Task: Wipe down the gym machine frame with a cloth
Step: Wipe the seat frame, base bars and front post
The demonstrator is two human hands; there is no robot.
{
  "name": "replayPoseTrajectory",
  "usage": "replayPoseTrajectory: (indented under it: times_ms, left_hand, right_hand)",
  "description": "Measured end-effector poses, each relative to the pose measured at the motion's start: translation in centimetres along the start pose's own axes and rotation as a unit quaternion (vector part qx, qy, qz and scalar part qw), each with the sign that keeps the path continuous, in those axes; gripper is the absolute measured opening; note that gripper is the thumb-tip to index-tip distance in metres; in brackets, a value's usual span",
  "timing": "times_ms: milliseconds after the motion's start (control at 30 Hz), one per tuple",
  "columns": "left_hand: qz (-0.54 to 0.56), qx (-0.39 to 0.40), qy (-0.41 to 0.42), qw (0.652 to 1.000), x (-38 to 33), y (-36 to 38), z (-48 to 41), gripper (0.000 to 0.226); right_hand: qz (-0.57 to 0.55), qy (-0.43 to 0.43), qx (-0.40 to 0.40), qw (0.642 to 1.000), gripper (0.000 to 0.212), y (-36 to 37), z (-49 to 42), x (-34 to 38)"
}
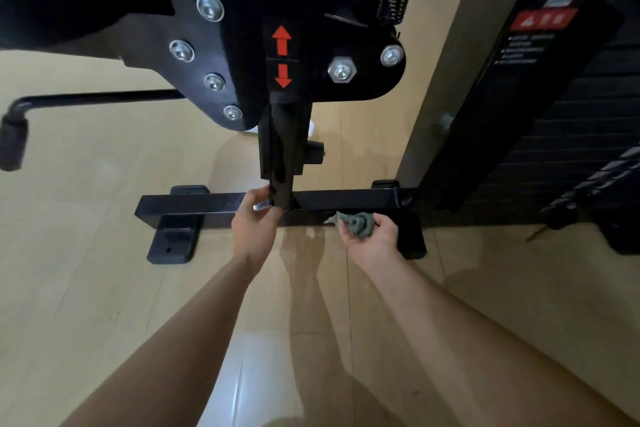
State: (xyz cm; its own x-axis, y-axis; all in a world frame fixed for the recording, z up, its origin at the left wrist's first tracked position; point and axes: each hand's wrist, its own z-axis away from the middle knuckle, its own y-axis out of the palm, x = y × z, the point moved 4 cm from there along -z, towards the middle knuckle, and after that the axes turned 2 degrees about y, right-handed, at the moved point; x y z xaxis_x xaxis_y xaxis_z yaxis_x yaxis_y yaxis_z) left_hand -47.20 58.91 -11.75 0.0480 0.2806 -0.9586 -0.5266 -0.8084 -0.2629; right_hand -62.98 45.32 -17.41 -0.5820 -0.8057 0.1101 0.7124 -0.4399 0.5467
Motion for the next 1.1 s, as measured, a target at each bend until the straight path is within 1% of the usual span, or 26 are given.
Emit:
replayPoseTrajectory:
  times_ms: [100, 233, 300, 433, 567, 667, 733, 800, 833, 867, 900, 933, 967, 1000, 1033, 1100]
  left_hand:
    - [0.002, -0.004, 0.002, 1.0, -0.1, 0.3, 0.3, 0.026]
    - [-0.014, -0.01, -0.002, 1.0, -0.4, 0.2, 0.6, 0.027]
    - [-0.023, -0.002, -0.001, 1.0, -0.5, 0.2, 0.8, 0.033]
    - [-0.037, 0.02, -0.003, 0.999, -0.5, 0.0, 0.9, 0.044]
    - [-0.05, 0.032, -0.005, 0.998, -0.6, 0.1, 1.0, 0.052]
    - [-0.068, 0.027, 0.018, 0.997, -1.3, 0.9, 1.7, 0.054]
    - [-0.103, 0.013, 0.037, 0.994, -1.6, 1.9, 2.8, 0.056]
    - [-0.141, -0.009, 0.043, 0.989, -1.7, 3.4, 4.2, 0.062]
    - [-0.132, -0.001, 0.046, 0.99, -1.8, 4.5, 4.9, 0.061]
    - [-0.101, 0.027, 0.043, 0.994, -2.1, 5.9, 5.2, 0.058]
    - [-0.056, 0.077, 0.028, 0.995, -2.7, 7.3, 5.4, 0.054]
    - [-0.015, 0.142, 0.004, 0.99, -3.3, 8.7, 5.4, 0.05]
    - [0.005, 0.208, -0.013, 0.978, -4.1, 10.0, 5.3, 0.047]
    - [-0.006, 0.26, -0.008, 0.966, -4.9, 11.1, 5.1, 0.042]
    - [-0.036, 0.289, 0.013, 0.957, -5.6, 11.9, 4.9, 0.036]
    - [-0.078, 0.301, 0.043, 0.95, -6.6, 13.2, 4.7, 0.02]
  right_hand:
    - [-0.009, -0.048, -0.038, 0.998, 0.043, -0.9, 0.0, 2.7]
    - [0.01, -0.067, -0.048, 0.997, 0.035, -1.5, -0.1, 3.2]
    - [0.027, -0.051, -0.041, 0.998, 0.035, -1.3, -0.2, 2.2]
    - [0.086, -0.005, -0.009, 0.996, 0.015, -0.1, 0.1, 0.0]
    - [0.128, 0.012, 0.032, 0.991, 0.027, 0.6, 0.9, -0.7]
    - [0.16, -0.022, 0.054, 0.985, 0.025, 1.1, 2.4, 0.9]
    - [0.251, -0.08, 0.058, 0.963, 0.019, 1.3, 3.6, 2.5]
    - [0.364, -0.15, 0.061, 0.917, 0.012, 1.1, 4.9, 4.2]
    - [0.418, -0.177, 0.067, 0.889, 0.01, 0.9, 5.7, 5.0]
    - [0.47, -0.194, 0.075, 0.858, 0.01, 0.7, 6.4, 5.7]
    - [0.518, -0.204, 0.08, 0.827, 0.011, 0.4, 7.0, 6.6]
    - [0.557, -0.21, 0.081, 0.799, 0.011, 0.3, 7.6, 7.4]
    - [0.579, -0.212, 0.081, 0.784, 0.011, 0.1, 8.2, 8.2]
    - [0.583, -0.212, 0.081, 0.78, 0.01, 0.0, 8.7, 9.1]
    - [0.579, -0.215, 0.078, 0.783, 0.011, -0.2, 9.3, 9.9]
    - [0.567, -0.236, 0.069, 0.786, 0.016, -0.4, 10.1, 11.5]
